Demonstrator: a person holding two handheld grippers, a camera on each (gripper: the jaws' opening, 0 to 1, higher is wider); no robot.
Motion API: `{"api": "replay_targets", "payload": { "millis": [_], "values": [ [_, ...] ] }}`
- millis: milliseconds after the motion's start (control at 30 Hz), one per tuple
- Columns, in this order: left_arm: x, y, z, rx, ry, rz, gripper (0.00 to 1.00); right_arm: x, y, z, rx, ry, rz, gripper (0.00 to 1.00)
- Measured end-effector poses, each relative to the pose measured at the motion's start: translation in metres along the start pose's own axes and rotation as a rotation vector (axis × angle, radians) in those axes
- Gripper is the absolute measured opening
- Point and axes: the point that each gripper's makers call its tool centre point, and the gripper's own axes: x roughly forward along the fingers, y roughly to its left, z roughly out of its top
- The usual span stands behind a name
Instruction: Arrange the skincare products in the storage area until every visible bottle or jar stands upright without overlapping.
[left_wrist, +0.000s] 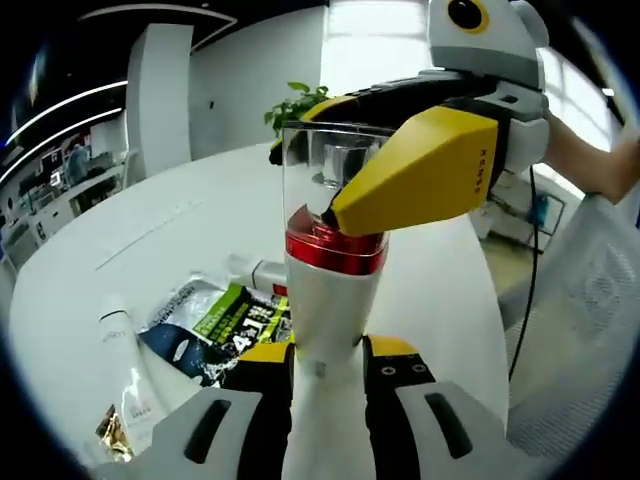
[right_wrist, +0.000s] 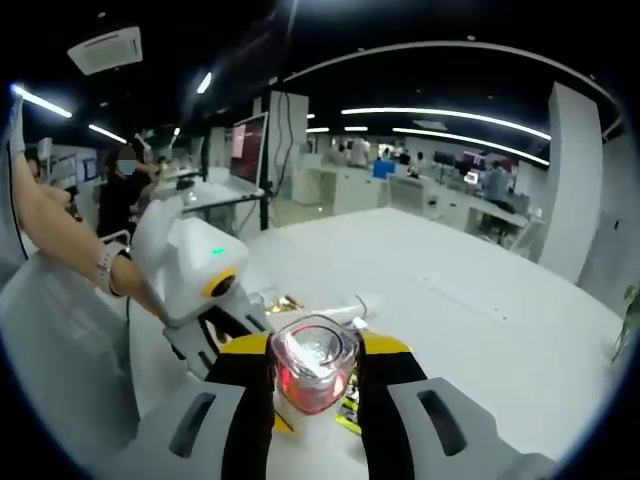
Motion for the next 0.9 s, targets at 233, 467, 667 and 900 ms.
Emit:
{"api": "replay_targets", "payload": {
  "millis": [233,467,667,900],
  "values": [
    [0.008,0.0,0.0,0.007,0.009,-0.008,0.23,-0.003,-0.007,-0.003,0.004,0.002,-0.023,0.31],
    [0.012,0.001,0.0,-0.012,0.016,-0.008,0.23,-0.004,-0.011,-0.003,-0.006,0.002,-0.026,0.31],
    [0.013,0.0,-0.001,-0.01,0.022,-0.006,0.23,-0.002,-0.014,-0.003,-0.014,0.011,-0.022,0.32],
    [0.013,0.0,-0.001,-0.002,0.02,-0.007,0.22,-0.005,-0.015,-0.002,-0.018,0.007,-0.031,0.32]
  ]
}}
